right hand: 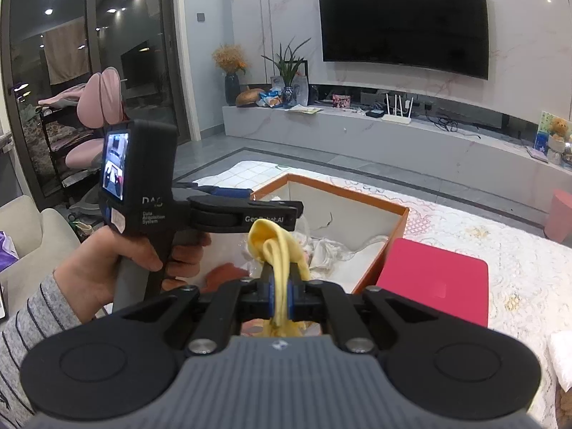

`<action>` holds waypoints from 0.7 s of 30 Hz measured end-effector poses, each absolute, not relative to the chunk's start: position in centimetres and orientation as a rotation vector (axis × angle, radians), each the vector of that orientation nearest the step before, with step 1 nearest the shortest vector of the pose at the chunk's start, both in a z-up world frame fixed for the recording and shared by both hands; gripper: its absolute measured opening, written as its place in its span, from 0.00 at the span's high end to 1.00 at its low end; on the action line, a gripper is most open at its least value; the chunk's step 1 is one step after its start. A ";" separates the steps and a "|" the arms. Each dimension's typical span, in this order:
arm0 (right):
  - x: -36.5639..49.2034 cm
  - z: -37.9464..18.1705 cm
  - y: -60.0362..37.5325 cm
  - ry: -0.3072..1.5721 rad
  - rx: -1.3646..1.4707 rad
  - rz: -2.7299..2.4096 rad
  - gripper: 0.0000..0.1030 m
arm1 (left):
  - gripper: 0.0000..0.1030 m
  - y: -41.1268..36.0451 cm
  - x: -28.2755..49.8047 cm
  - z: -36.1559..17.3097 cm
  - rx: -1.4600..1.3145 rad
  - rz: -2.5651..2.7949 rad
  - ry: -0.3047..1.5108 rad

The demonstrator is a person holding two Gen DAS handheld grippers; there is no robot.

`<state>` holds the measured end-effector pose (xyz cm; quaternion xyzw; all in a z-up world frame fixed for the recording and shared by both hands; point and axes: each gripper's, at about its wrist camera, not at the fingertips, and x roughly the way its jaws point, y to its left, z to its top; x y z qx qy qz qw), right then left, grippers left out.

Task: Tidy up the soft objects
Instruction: 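Open the left gripper to drop the bag while the right gripper releases the yellow cloth into the box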

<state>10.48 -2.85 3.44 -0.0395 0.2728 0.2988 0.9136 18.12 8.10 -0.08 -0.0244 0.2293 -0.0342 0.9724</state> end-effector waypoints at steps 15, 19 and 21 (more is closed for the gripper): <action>12.9 6.4 3.1 0.573 -0.162 0.527 0.96 | 0.13 12.5 18.3 -0.6 -0.223 -0.073 0.442; 14.5 4.9 5.2 0.619 -0.184 0.476 0.95 | 0.13 13.7 19.1 -1.0 -0.289 -0.065 0.485; 15.5 3.2 6.2 0.635 -0.226 0.405 0.95 | 0.13 14.2 18.9 -1.0 -0.296 -0.040 0.488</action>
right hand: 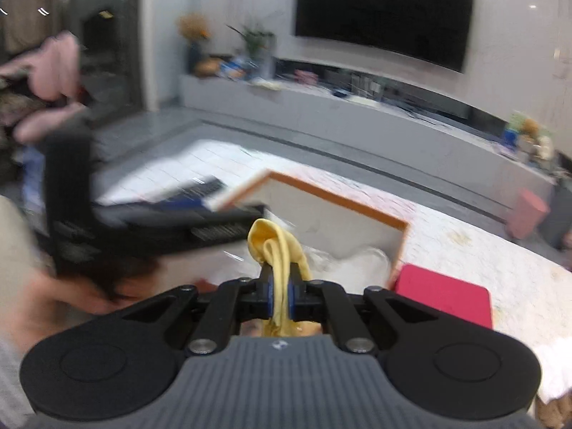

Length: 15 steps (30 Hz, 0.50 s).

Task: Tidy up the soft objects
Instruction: 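Open the left gripper to drop the bag while the right gripper releases the yellow cloth into the box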

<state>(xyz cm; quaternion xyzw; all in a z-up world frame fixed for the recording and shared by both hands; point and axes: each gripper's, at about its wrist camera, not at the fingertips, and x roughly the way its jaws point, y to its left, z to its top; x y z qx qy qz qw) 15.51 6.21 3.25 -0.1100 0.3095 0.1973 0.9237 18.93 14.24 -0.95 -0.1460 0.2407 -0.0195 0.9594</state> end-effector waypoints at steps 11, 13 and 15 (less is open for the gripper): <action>20.9 -2.7 9.0 0.844 -0.411 0.339 0.95 | 0.13 15.0 19.0 -0.9 -0.292 -0.006 0.490; 21.6 -3.6 9.3 0.875 -0.466 0.326 0.95 | 0.13 14.9 19.0 -1.0 -0.279 -0.015 0.492; 22.4 -4.4 9.5 0.898 -0.513 0.299 0.95 | 0.13 14.8 18.9 -1.0 -0.279 -0.033 0.494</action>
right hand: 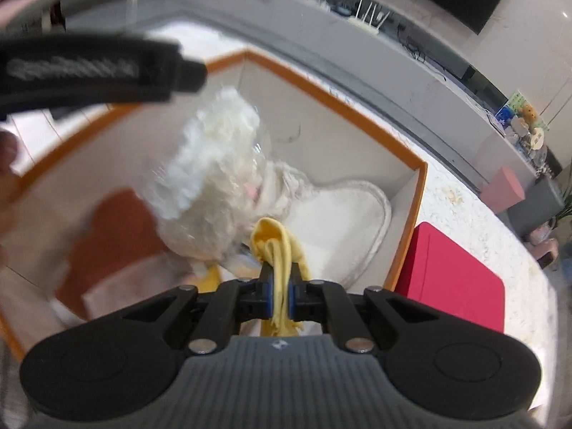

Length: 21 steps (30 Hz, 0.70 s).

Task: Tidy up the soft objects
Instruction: 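Open the left gripper to drop the bag while the right gripper releases the yellow cloth into the box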

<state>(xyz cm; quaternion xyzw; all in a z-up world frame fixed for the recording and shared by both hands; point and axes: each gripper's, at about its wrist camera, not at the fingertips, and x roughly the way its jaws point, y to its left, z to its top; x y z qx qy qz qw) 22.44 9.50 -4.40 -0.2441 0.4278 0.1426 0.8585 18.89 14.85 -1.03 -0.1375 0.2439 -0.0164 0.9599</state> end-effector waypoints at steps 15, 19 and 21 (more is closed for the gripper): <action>23.2 -5.6 10.0 0.934 -0.624 0.287 0.66 | 0.12 14.7 18.8 -1.1 -0.283 -0.048 0.486; 22.2 -4.4 9.8 0.908 -0.582 0.296 0.58 | 0.12 14.8 18.8 -1.0 -0.292 -0.045 0.492; 21.7 -3.8 9.5 0.883 -0.559 0.306 0.50 | 0.12 14.7 18.8 -1.0 -0.286 -0.045 0.493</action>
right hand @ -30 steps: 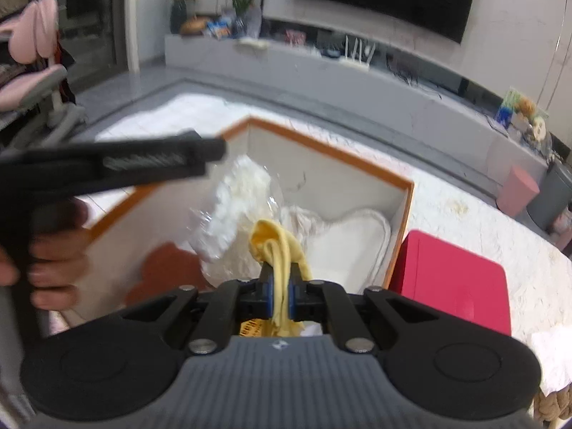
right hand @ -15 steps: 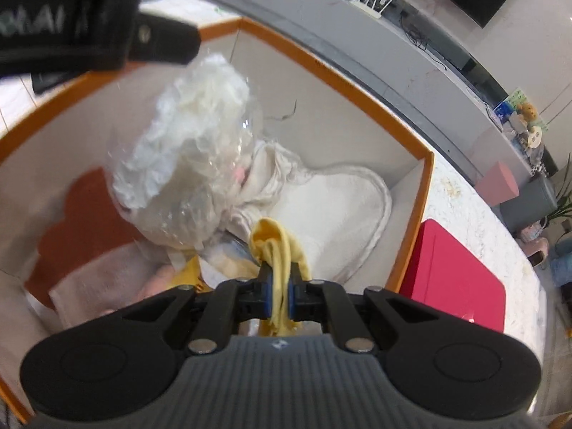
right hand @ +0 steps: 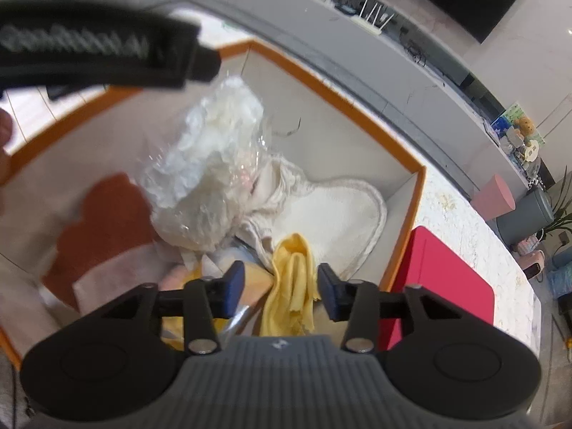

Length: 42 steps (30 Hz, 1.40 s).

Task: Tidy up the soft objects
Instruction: 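Open the left gripper to drop the bag while the right gripper releases the yellow cloth into the box, then move both open grippers back toward the brown plush toy and white towel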

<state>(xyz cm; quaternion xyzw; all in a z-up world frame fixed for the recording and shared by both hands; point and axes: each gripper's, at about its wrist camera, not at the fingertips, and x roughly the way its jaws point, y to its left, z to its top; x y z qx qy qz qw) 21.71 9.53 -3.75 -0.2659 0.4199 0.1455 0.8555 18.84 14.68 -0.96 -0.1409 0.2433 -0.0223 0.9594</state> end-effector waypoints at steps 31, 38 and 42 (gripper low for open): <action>17.2 5.3 -11.3 0.658 -0.259 0.028 0.14 | 0.12 12.2 17.6 -0.8 -0.122 -0.002 0.443; 16.1 6.7 -19.2 0.629 -0.127 -0.088 0.13 | 0.12 10.0 15.8 1.8 -0.078 0.021 0.355; 15.3 6.2 -24.1 0.619 -0.039 -0.165 0.12 | 0.12 7.9 14.2 3.4 -0.056 0.017 0.287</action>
